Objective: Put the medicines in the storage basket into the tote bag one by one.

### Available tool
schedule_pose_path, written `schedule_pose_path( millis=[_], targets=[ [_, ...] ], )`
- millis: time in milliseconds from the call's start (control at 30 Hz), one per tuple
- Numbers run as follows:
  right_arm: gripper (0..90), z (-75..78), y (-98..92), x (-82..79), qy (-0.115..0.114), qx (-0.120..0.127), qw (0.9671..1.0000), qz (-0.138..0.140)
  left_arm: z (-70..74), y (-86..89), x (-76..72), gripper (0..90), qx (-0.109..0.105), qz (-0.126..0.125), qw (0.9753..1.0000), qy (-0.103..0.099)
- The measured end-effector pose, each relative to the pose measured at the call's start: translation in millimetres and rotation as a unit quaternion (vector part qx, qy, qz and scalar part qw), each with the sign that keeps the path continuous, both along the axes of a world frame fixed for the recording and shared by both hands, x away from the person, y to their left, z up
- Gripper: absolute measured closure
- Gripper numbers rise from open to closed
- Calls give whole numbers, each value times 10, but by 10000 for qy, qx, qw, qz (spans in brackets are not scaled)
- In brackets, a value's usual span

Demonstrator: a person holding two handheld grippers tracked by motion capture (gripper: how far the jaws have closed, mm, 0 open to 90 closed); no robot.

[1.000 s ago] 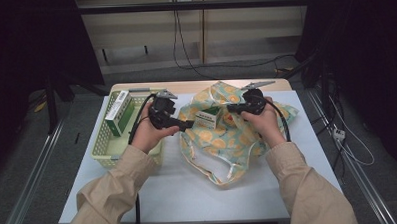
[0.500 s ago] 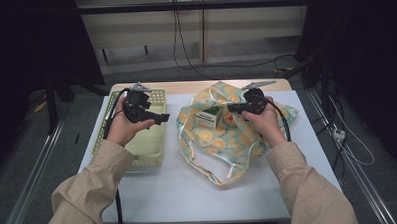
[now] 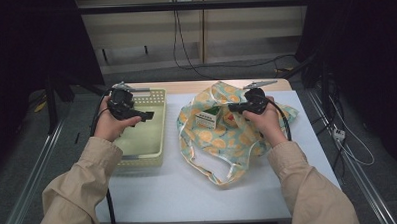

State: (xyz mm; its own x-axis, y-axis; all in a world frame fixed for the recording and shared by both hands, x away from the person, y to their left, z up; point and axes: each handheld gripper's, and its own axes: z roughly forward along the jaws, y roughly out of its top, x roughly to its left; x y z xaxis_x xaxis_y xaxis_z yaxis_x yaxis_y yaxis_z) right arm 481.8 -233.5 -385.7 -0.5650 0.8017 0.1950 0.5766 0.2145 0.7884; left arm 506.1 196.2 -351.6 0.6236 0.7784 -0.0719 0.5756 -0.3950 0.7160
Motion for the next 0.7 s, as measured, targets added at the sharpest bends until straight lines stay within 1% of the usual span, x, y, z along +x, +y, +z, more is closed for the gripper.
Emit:
schedule_pose_path(
  millis=[33, 67, 100, 133, 167, 233, 300, 367, 400, 467, 500, 533, 567, 600, 633, 667, 700],
  targets=[
    [896, 3, -4, 1, -7, -6, 10000, -7, -3, 47, 20, 53, 62, 20, 10000, -17],
    [896, 7, -7, 0, -13, 0, 10000, -2, -16, 75, 29, 71, 54, 128, 9999, -84],
    [896, 8, -10, -1, -9, 6, 10000, -6, -17, 129, 52, 92, 165, 80, 9998, -75],
    [896, 7, -13, -1, -1, 5, 10000, -8, -23, 168, 70, 95, 213, 165, 9996, -51],
    [896, 6, -16, -1, -3, 14, 10000, -12, -28, 207, 85, 93, 242, 254, 9994, -76],
    [896, 4, -24, 1, 0, 23, 10000, -15, -30, 286, 112, 99, 267, 362, 9988, -183],
    [896, 1, -31, 2, 12, 23, 10000, -19, -33, 365, 137, 110, 310, 533, 9978, -224],
    [896, 7, -34, 3, 8, 35, 10000, -17, -54, 419, 164, 110, 322, 702, 9968, -198],
    [896, 9, -36, 4, -4, 41, 10000, -18, -65, 451, 178, 110, 411, 726, 9963, -209],
    [896, 10, -37, 4, -8, 40, 10000, -18, -100, 506, 203, 118, 369, 846, 9956, -135],
    [896, 10, -36, 3, -11, 44, 10000, -15, -108, 536, 213, 120, 434, 867, 9952, -102],
    [896, 9, -36, 4, -6, 53, 10000, -9, -124, 555, 222, 122, 436, 908, 9948, -116],
    [896, 7, -35, 5, 0, 46, 10000, -8, -138, 568, 228, 139, 477, 950, 9943, -104],
    [896, 5, -37, 8, -4, 48, 10000, -8, -156, 567, 233, 154, 475, 972, 9941, -77],
    [896, 3, -39, 9, -1, 55, 10000, -15, -164, 571, 237, 158, 548, 969, 9938, -66],
    [896, 0, -39, 10, 4, 58, 10000, -18, -173, 569, 240, 181, 579, 953, 9938, -42],
    [896, -1, -39, 11, 15, 59, 10000, -18, -176, 568, 242, 228, 623, 934, 9937, -15]
  ],
)
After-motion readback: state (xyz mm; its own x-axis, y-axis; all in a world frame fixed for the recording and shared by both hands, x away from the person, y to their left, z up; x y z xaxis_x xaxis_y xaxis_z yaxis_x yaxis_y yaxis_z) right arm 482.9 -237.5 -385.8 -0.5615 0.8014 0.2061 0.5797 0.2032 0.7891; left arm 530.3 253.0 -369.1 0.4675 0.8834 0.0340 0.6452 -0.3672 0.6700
